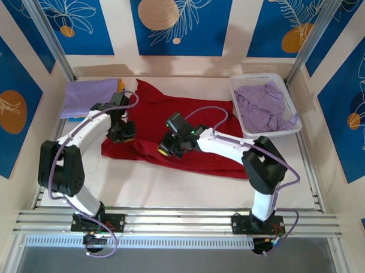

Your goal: Fold and stack the t-shirts

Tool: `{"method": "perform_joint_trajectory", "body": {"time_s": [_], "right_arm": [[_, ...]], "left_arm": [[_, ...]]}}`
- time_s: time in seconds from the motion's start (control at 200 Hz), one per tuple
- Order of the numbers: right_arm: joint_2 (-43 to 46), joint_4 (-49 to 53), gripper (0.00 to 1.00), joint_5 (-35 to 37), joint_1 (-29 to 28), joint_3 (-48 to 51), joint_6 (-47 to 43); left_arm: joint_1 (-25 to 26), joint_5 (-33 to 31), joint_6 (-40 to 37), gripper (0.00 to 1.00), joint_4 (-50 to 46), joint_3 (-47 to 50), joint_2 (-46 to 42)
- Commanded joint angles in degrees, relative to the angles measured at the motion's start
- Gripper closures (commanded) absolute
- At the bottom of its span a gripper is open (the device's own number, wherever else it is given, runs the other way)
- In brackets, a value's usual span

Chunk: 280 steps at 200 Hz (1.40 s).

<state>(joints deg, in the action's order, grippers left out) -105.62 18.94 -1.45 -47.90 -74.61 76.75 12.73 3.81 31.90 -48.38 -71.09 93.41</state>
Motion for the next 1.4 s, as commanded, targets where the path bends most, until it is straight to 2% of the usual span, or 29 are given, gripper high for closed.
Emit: {"method": "perform_joint_trajectory", "body": {"time_s": [0.0,0.345,0.775,0.855,0.945,1.0,1.07,1.085,1.18,1.296,1.396], "right_arm": [[-3.84,3.62,1.00,-3.39,1.37,-4.49,-4.56],[-11.89,6.32,1.00,-5.13,5.49,-12.08,-7.55],[-17.51,7.78,1.00,-8.55,11.18,-20.40,-12.06],[-19.25,8.46,0.94,-10.09,12.32,-22.80,-13.64],[-20.56,9.79,0.75,-11.25,13.63,-25.96,-15.94],[-20.31,11.29,0.63,-10.33,14.43,-27.22,-17.15],[-19.13,12.56,0.54,-9.62,15.30,-28.10,-19.44],[-18.83,13.13,0.53,-9.38,15.44,-28.32,-19.85],[-16.12,16.06,0.48,-7.61,15.65,-28.38,-22.92],[-11.91,17.49,0.45,-5.75,15.30,-25.33,-24.93],[-7.87,17.79,0.45,-4.32,14.73,-21.18,-25.38]], "left_arm": [[-1.63,0.32,-2.49,1.00,-2.60,-4.51,3.15],[-2.43,2.99,-3.98,1.00,-3.91,-16.90,14.79],[-3.02,1.72,-6.26,1.00,-10.52,-34.01,27.27],[-3.22,2.27,-6.28,1.00,-10.89,-36.82,28.73],[-3.44,3.30,-6.26,1.00,-11.91,-41.13,30.39],[-3.71,3.88,-6.16,0.94,-11.55,-42.87,30.44],[-4.06,4.91,-5.91,0.70,-10.24,-44.01,29.50],[-4.12,4.97,-5.77,0.68,-9.97,-44.16,29.18],[-4.49,5.22,-5.35,0.66,-9.11,-43.67,26.69],[-4.56,6.13,-5.27,0.54,-8.32,-40.27,23.72],[-4.57,7.37,-4.58,0.48,-6.47,-33.67,20.31]]}}
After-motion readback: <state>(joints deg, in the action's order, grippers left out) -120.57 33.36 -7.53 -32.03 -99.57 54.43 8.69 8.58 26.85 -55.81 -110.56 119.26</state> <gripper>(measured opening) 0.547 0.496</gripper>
